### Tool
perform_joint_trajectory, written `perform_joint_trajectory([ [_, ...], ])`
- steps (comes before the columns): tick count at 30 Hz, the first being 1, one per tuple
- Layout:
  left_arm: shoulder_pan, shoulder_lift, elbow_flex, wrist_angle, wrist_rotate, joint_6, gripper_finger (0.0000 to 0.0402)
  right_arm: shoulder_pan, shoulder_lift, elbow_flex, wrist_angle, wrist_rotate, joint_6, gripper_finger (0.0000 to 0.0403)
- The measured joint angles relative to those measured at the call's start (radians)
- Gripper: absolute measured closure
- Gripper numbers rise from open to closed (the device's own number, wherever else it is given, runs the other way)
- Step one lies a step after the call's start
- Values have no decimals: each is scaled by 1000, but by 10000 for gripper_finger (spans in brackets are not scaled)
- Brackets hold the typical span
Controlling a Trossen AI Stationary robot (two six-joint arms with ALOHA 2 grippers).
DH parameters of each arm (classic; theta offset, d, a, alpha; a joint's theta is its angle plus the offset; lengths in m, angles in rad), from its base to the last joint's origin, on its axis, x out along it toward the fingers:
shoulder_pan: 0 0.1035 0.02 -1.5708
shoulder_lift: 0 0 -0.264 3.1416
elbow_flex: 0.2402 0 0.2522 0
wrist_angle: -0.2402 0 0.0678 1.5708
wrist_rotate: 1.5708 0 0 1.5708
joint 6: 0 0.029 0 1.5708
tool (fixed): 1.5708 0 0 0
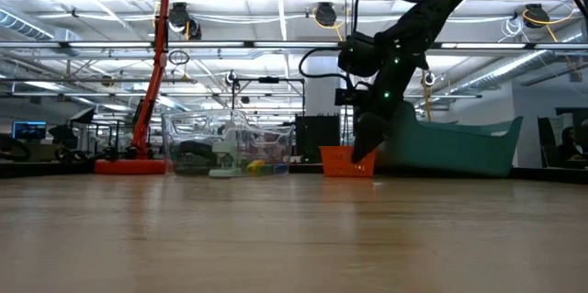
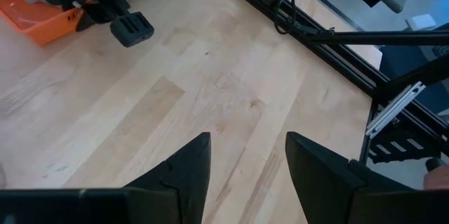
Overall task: Pick and place Stapler, Stapler remover, tape
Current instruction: Adjust the bins
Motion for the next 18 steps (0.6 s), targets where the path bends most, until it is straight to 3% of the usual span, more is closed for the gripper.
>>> perform_joint_trajectory([
  [9,0,0,0,-1,0,21,215,95,-92,0,103,163,-1,254],
  [18,0,0,0,-1,1,41,215,127,-234,10,113,156,99,245],
])
